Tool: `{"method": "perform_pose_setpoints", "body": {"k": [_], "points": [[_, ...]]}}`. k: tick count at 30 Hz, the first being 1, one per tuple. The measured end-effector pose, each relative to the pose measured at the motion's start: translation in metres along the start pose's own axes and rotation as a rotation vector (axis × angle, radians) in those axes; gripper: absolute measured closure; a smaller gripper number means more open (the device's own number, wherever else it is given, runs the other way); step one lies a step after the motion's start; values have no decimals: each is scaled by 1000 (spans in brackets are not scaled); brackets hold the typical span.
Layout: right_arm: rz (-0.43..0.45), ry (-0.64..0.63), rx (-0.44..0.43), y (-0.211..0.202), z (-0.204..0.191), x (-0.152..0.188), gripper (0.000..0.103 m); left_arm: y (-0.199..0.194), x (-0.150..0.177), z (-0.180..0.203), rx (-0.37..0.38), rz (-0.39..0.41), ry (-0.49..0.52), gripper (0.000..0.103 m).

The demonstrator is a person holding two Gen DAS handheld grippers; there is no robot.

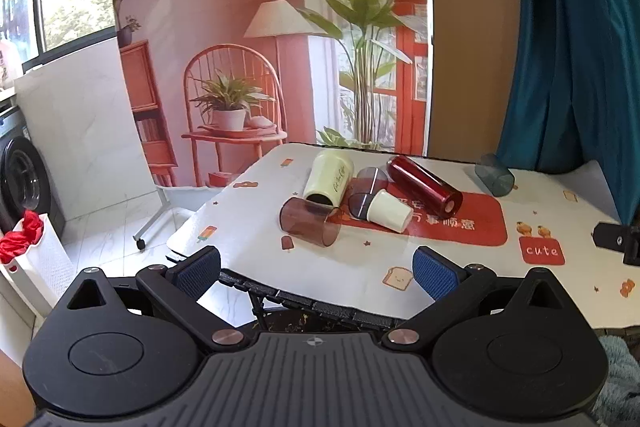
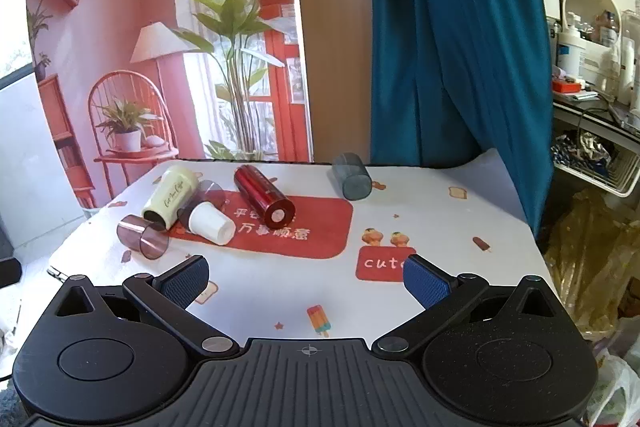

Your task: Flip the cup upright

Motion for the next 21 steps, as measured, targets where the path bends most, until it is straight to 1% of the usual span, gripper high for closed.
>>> {"method": "perform_pose_setpoints", "body": {"k": [1,4,21], "points": [[-1,-1,0,0,-1,0,0,2,-3,5,-13,2,-1,0],[0,-6,0,-2,1,1,0,1,-4,6,-18,9,0,0],[-7,-1,-1,2,5,2,0,1,-1,5,-22,15,-8,0]]}}
Point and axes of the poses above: each gripper's, at about its wrist camera, not at the fingertips, and y roughly the way its jaws point, z to its right, x to its underside, the point moved 9 cm from there along y, roughly the way its jaws point, and after that the axes turned 12 degrees about -y, right-handed, at the moved point
